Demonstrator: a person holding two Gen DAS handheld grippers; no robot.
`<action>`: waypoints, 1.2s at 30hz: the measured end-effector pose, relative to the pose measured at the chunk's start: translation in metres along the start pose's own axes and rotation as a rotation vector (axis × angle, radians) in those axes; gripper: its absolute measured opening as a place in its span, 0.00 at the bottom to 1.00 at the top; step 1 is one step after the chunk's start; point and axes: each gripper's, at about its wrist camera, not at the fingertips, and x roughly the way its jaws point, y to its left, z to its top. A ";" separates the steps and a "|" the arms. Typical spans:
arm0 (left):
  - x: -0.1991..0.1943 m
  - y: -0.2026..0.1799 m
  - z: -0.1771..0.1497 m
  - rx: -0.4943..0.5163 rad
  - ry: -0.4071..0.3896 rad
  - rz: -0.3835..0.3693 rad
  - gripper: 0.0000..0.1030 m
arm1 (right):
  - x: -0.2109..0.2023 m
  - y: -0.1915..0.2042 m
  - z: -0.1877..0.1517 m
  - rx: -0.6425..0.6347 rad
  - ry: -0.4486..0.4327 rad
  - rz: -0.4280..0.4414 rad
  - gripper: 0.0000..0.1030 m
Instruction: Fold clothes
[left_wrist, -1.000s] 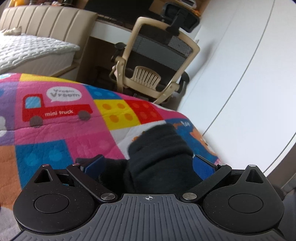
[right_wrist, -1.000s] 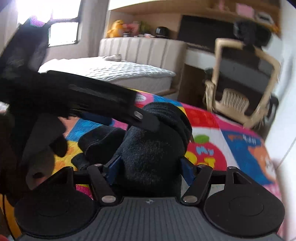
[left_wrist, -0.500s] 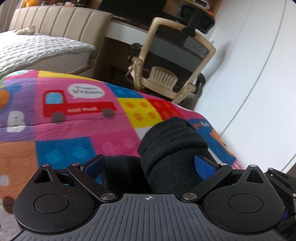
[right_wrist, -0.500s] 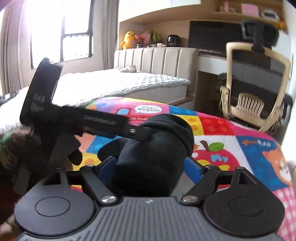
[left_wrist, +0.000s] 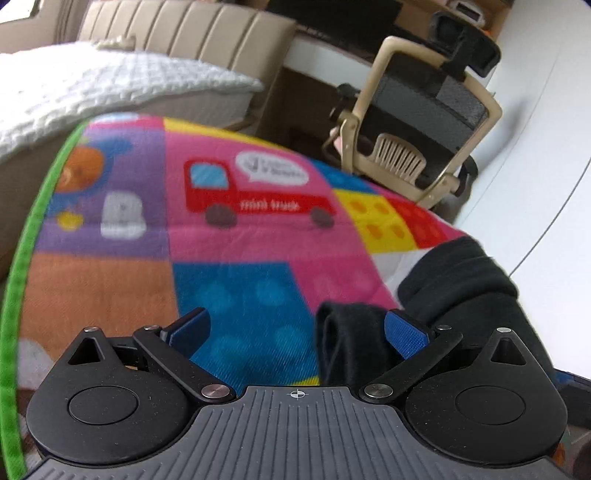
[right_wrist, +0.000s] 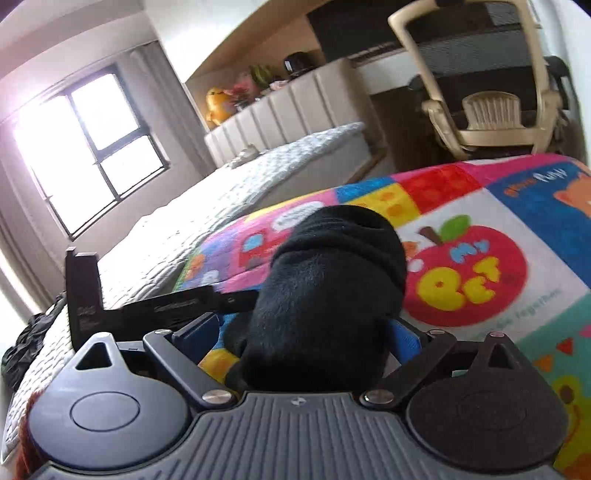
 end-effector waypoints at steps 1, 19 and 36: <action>0.000 0.001 -0.001 -0.001 0.001 -0.003 1.00 | 0.001 -0.001 0.000 -0.004 0.007 -0.016 0.92; -0.027 -0.001 0.010 -0.062 -0.054 -0.115 1.00 | 0.017 0.087 -0.028 -0.591 -0.017 -0.236 0.70; -0.018 -0.013 0.006 0.054 -0.059 -0.071 1.00 | -0.008 0.080 -0.017 -0.569 -0.005 -0.035 0.80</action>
